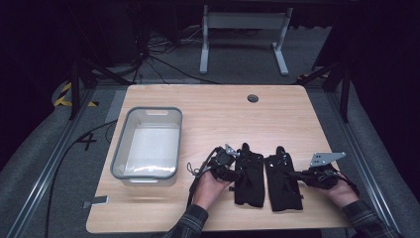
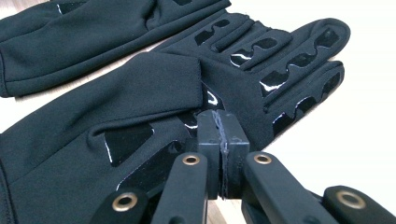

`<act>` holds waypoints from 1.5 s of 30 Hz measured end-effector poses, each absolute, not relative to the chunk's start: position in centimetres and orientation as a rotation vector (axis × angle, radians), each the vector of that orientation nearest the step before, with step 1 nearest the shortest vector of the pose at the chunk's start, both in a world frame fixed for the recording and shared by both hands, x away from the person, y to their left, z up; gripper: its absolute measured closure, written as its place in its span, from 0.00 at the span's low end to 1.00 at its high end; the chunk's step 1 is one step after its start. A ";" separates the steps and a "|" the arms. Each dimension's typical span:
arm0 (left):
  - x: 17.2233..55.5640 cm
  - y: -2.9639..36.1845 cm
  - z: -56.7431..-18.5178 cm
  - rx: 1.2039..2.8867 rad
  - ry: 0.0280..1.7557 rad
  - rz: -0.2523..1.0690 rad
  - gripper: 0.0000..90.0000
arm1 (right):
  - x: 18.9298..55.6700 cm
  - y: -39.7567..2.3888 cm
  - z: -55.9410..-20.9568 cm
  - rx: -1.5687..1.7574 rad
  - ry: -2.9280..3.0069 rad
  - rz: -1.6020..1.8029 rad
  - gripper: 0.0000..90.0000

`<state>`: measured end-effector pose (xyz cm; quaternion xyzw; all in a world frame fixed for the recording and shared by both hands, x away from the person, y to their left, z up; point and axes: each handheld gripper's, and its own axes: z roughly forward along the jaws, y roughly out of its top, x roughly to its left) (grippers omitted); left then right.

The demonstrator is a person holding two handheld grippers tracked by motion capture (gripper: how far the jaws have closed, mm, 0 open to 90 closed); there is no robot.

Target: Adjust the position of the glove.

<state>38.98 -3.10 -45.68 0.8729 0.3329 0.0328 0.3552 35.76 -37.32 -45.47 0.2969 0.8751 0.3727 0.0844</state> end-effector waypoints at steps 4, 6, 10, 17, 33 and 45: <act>38.9 -3.3 -45.8 2.248 0.869 0.102 0.58 | 35.8 -37.3 -45.5 0.881 2.608 1.112 1.00; 38.7 -3.5 -45.8 2.252 0.871 0.112 0.61 | 35.8 -37.3 -45.5 0.880 2.609 1.112 1.00; 38.5 -3.7 -45.8 2.247 0.885 0.119 0.76 | 35.7 -37.3 -45.5 0.878 2.608 1.109 1.00; 38.5 -3.3 -45.7 2.200 0.931 0.044 0.95 | 35.7 -37.3 -45.5 0.878 2.607 1.104 1.00; 37.5 -2.9 -44.4 2.148 0.880 -0.056 0.96 | 35.9 -36.9 -45.5 0.885 2.596 1.099 1.00; 37.5 -2.6 -42.6 2.071 0.821 -0.118 0.96 | 35.9 -35.5 -45.5 0.854 2.620 1.095 1.00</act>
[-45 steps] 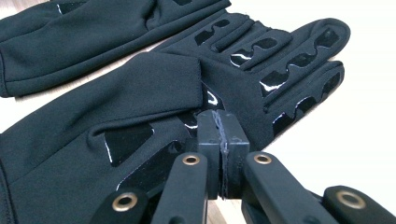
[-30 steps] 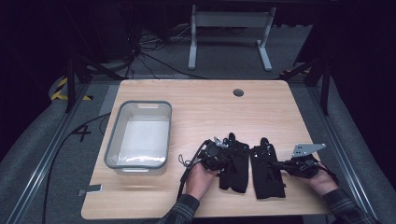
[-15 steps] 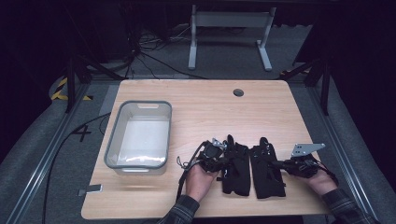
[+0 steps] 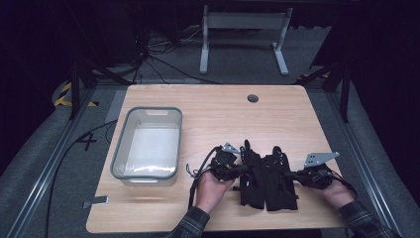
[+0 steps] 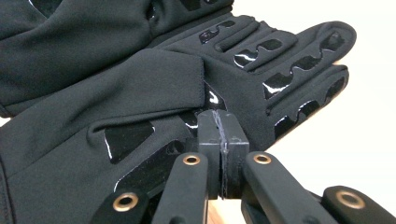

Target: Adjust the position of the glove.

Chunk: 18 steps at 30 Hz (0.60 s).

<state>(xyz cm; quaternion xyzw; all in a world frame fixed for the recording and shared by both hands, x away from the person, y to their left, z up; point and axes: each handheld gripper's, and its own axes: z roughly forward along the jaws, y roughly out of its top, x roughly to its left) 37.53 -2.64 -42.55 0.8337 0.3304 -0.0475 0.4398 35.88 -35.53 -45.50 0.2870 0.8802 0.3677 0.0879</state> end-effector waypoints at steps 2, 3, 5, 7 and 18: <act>37.6 -2.7 -42.3 2.057 0.809 -0.141 0.96 | 35.9 -35.1 -45.5 0.842 2.629 1.093 1.00; 37.6 -2.7 -42.1 2.052 0.803 -0.146 0.96 | 35.9 -34.9 -45.5 0.834 2.635 1.090 1.00; 37.7 -2.8 -42.0 2.051 0.796 -0.151 0.96 | 36.0 -34.5 -45.5 0.824 2.639 1.100 1.00; 37.8 -2.9 -41.7 2.048 0.787 -0.158 0.96 | 36.0 -34.3 -45.5 0.823 2.645 1.104 1.00; 38.3 -4.0 -41.1 2.039 0.755 -0.179 0.96 | 36.5 -32.3 -45.5 0.758 2.675 1.104 1.00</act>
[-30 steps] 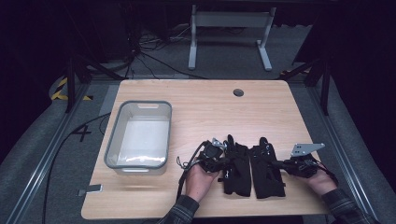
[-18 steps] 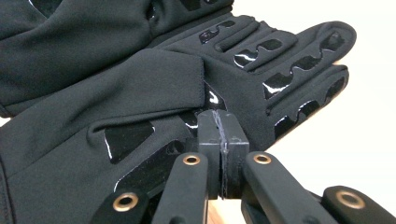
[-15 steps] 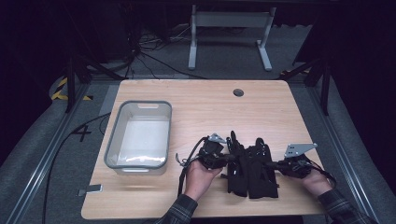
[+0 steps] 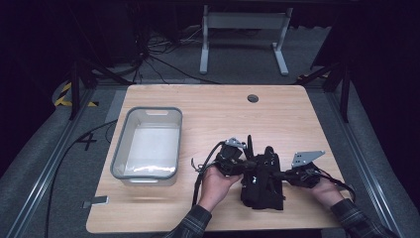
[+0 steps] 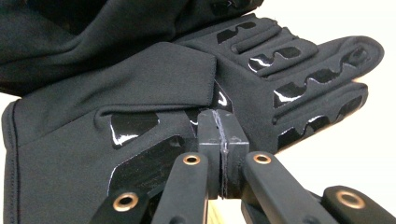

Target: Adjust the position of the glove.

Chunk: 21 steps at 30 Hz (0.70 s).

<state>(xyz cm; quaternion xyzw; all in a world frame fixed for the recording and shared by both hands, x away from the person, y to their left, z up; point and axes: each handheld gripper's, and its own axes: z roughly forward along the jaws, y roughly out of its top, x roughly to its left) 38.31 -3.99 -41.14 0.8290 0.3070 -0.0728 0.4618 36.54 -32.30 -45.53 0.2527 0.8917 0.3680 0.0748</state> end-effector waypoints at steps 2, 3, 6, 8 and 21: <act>38.5 -4.2 -41.1 2.043 0.753 -0.179 0.96 | 36.7 -31.8 -45.5 0.738 2.678 1.099 1.00; 38.5 -4.4 -41.1 2.040 0.753 -0.180 0.96 | 36.8 -31.5 -45.5 0.725 2.681 1.098 1.00; 38.7 -4.7 -41.1 2.051 0.749 -0.175 0.96 | 37.1 -31.1 -45.6 0.714 2.685 1.116 1.00; 38.9 -4.8 -41.1 2.045 0.755 -0.175 0.96 | 37.4 -30.9 -45.6 0.712 2.687 1.109 1.00; 39.5 -6.1 -41.8 2.057 0.766 -0.181 0.96 | 38.1 -29.6 -45.7 0.681 2.697 1.130 1.00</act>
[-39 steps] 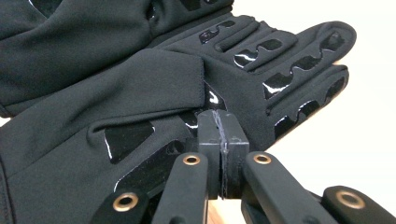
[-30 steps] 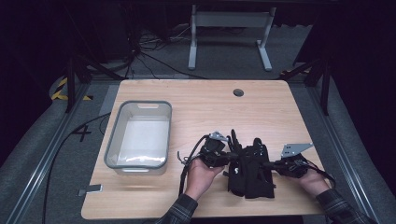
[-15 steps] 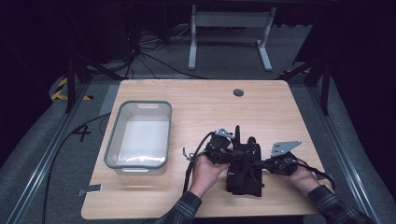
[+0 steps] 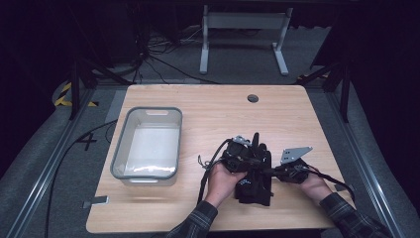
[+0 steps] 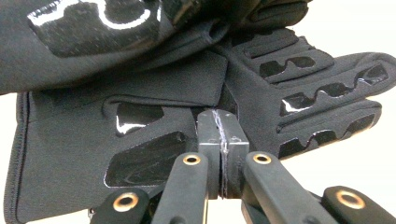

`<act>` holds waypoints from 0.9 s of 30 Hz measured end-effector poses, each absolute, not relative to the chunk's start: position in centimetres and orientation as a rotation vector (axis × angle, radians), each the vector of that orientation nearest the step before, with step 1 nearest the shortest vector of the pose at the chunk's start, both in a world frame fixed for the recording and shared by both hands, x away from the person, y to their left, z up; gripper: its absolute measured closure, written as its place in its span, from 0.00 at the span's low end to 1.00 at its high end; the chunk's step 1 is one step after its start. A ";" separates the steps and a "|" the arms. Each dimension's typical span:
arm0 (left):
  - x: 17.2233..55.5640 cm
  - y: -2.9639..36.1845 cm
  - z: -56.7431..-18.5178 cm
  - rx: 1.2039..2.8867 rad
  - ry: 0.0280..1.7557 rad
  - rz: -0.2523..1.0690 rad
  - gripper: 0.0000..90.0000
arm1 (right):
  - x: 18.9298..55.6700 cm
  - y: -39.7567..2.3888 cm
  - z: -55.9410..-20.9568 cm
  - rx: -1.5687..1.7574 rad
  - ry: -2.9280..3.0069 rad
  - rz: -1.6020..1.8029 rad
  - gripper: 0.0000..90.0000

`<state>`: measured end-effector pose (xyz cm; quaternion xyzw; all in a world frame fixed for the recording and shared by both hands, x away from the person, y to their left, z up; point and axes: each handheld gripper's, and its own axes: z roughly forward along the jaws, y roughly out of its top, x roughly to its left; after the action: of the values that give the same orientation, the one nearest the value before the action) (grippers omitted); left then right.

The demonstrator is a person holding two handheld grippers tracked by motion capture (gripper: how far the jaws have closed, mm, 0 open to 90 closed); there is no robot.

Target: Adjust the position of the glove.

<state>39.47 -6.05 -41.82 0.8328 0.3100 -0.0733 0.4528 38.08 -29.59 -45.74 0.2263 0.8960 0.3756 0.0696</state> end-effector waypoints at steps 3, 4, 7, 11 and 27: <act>39.5 -6.6 -42.1 2.064 0.765 -0.186 0.96 | 38.1 -29.6 -45.7 0.675 2.695 1.130 1.00; 39.5 -6.9 -42.2 2.068 0.766 -0.183 0.95 | 38.0 -29.6 -45.8 0.673 2.693 1.132 1.00; 39.5 -7.1 -42.2 2.069 0.767 -0.184 0.95 | 38.0 -29.9 -45.6 0.673 2.683 1.140 0.92; 39.5 -7.5 -42.3 2.066 0.766 -0.185 0.95 | 38.0 -31.7 -44.6 0.726 2.616 1.181 0.87; 38.7 -5.8 -40.9 2.028 0.716 -0.116 0.85 | 38.1 -38.0 -44.7 0.950 2.466 1.116 0.45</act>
<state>38.71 -5.76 -40.94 0.8292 0.2926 -0.0475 0.4739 38.12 -37.99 -44.70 0.3281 0.8516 0.3855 0.1360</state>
